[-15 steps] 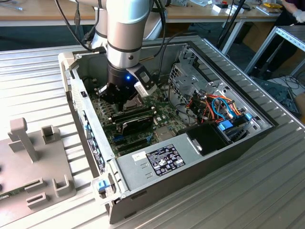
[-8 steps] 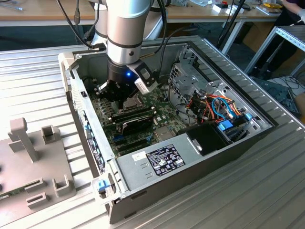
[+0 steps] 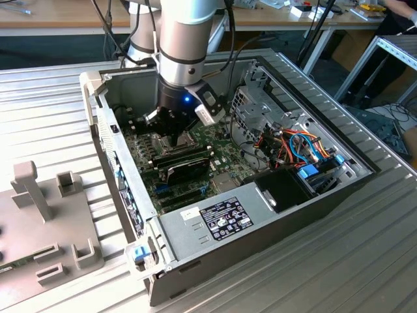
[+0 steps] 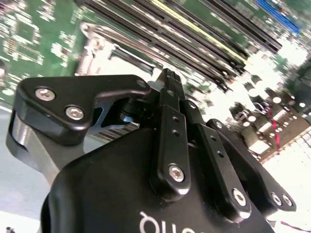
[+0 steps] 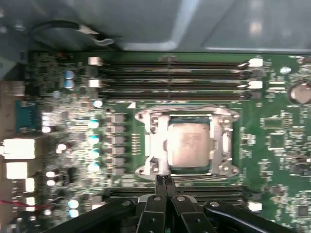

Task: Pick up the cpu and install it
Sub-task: 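Install the second cpu locking lever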

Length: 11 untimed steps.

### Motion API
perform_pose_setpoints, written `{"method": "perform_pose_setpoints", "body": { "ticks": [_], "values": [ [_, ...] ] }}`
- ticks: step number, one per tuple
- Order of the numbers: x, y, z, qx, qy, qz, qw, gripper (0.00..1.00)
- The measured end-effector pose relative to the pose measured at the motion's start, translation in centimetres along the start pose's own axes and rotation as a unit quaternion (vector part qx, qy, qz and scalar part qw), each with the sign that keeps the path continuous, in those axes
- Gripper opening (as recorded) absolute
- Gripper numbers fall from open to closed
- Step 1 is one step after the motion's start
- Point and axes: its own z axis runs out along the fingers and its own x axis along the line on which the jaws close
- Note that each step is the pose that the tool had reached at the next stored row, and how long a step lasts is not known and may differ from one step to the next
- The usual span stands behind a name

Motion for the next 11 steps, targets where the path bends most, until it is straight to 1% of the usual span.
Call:
{"method": "perform_pose_setpoints", "body": {
  "ticks": [2, 3, 5, 7, 11],
  "values": [
    [-0.71, 0.04, 0.02, 0.0000, 0.0000, 0.000, 1.00000, 0.11],
    [-0.91, 0.08, 0.02, 0.0000, 0.0000, 0.000, 1.00000, 0.11],
    [-1.03, 0.27, 0.02, 0.0001, 0.0000, 0.000, 1.00000, 0.11],
    [-1.06, 1.03, 0.03, 0.0000, 0.0000, 0.000, 1.00000, 0.11],
    [-1.05, 2.13, 0.03, 0.0000, 0.0000, 0.000, 1.00000, 0.11]
  ]
}}
